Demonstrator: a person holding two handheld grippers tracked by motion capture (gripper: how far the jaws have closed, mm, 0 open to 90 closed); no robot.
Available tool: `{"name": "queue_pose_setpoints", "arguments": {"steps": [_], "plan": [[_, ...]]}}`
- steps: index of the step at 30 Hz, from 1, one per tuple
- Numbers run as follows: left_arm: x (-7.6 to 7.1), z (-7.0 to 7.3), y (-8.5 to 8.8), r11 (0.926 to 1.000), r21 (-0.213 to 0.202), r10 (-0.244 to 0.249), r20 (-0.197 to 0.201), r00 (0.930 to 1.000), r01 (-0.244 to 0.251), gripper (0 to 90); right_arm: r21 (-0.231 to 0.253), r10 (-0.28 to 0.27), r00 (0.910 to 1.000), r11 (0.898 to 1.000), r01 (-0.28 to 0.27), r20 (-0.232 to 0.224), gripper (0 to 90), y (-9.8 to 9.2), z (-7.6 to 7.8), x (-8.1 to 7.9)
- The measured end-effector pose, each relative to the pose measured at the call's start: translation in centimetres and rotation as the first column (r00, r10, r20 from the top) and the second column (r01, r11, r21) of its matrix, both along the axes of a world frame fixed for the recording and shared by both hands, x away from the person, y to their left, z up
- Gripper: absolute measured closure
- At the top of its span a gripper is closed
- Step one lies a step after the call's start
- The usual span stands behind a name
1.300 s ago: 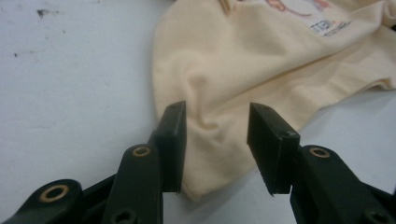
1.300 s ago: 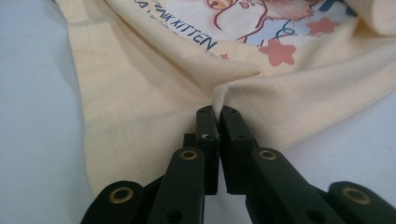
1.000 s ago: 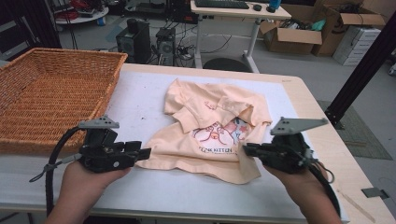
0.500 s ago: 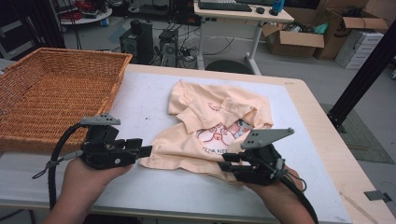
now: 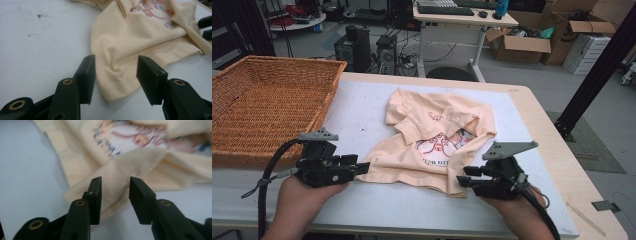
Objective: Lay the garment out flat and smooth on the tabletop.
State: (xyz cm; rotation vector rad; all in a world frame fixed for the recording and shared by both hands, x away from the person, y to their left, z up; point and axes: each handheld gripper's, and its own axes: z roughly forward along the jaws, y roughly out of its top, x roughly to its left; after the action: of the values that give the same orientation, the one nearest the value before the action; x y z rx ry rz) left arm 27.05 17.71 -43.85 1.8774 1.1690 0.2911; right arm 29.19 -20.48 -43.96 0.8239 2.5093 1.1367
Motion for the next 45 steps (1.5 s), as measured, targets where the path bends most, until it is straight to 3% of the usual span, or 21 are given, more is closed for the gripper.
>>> {"name": "queue_pose_setpoints", "arguments": {"steps": [1, 3, 7, 12, 18, 22, 27, 29, 31, 33, 34, 37, 39, 41, 43, 45], "plan": [[0.0, -0.2, -0.1, 1.0000, 0.008, -0.004, -0.010, 0.9999, 0.004, 50.5, -0.015, 0.009, 1.0000, 1.000, -0.009, -0.002, 76.7, 0.3, -0.5, -0.2], [-0.1, -0.5, -0.2, 0.9998, 0.020, -0.005, -0.024, 0.9997, 0.006, 51.1, -0.002, 0.011, 0.9998, 1.000, -0.011, 0.016, 87.7, 0.3, -0.6, -0.6], [-0.2, -1.1, -0.1, 0.9994, 0.035, 0.001, -0.042, 0.9991, 0.000, 50.9, 0.009, -0.013, 0.9994, 1.000, 0.013, 0.033, 88.2, -0.8, -0.1, -1.1], [-0.6, -1.3, 0.1, 0.9998, 0.016, 0.008, -0.030, 0.9995, -0.008, 51.1, 0.032, -0.081, 0.9951, 0.996, 0.079, 0.057, 88.1, -3.9, 0.3, -2.4], [-0.8, -1.5, 0.3, 0.9999, -0.006, 0.008, -0.025, 0.9996, -0.008, 50.7, 0.038, -0.187, 0.9815, 0.982, 0.185, 0.042, 87.9, -8.5, -0.7, -4.6], [-0.8, -1.4, 0.3, 0.9998, -0.017, 0.012, -0.030, 0.9995, -0.012, 50.3, 0.050, -0.211, 0.9766, 0.977, 0.209, 0.039, 85.6, -10.1, -1.2, -5.6], [-0.6, -1.4, 0.0, 0.9995, -0.016, 0.027, -0.041, 0.9988, -0.027, 50.3, 0.108, -0.248, 0.9664, 0.965, 0.240, 0.066, 71.4, -10.5, -0.4, -5.7], [-0.5, -1.3, -0.2, 0.9994, -0.003, 0.033, -0.046, 0.9984, -0.033, 51.1, 0.104, -0.250, 0.9651, 0.965, 0.242, 0.077, 65.1, -10.0, -0.3, -5.3], [-0.5, -1.3, -0.4, 0.9992, 0.016, 0.036, -0.040, 0.9986, -0.036, 54.0, 0.100, -0.255, 0.9652, 0.964, 0.248, 0.059, 61.0, -9.5, -0.5, -4.9], [-0.5, -1.3, -0.6, 0.9984, 0.041, 0.041, -0.032, 0.9986, -0.040, 63.7, 0.066, -0.260, 0.9645, 0.964, 0.257, 0.046, 59.2, -9.1, -1.1, -4.5], [-0.5, -1.3, -0.7, 0.9976, 0.052, 0.047, -0.031, 0.9984, -0.046, 68.4, 0.046, -0.254, 0.9666, 0.966, 0.253, 0.032, 59.7, -8.9, -1.3, -4.4], [-0.6, -1.3, -0.8, 0.9985, 0.050, 0.022, -0.029, 0.9993, -0.021, 83.7, 0.102, -0.243, 0.9696, 0.966, 0.240, 0.025, 64.2, -8.6, -1.9, -4.7], [-0.8, -1.3, -0.7, 0.9986, 0.053, 0.005, -0.022, 0.9997, -0.003, 85.7, 0.130, -0.235, 0.9716, 0.964, 0.230, 0.024, 73.1, -8.7, -2.1, -4.8], [-1.1, -1.2, -0.4, 0.9995, 0.028, -0.014, -0.028, 0.9995, 0.015, 86.2, 0.151, -0.221, 0.9751, 0.965, 0.216, 0.017, 83.9, -9.0, -2.3, -4.9], [-1.8, -1.3, 0.3, 0.9992, -0.031, -0.027, -0.028, 0.9993, 0.026, 86.4, 0.147, -0.217, 0.9759, 0.966, 0.211, 0.025, 86.4, -9.2, -2.2, -5.1], [-2.8, -1.3, 0.9, 0.9987, -0.040, -0.033, -0.027, 0.9991, 0.032, 86.5, 0.146, -0.226, 0.9737, 0.964, 0.220, 0.027, 86.8, -9.5, -2.1, -5.3]]}}
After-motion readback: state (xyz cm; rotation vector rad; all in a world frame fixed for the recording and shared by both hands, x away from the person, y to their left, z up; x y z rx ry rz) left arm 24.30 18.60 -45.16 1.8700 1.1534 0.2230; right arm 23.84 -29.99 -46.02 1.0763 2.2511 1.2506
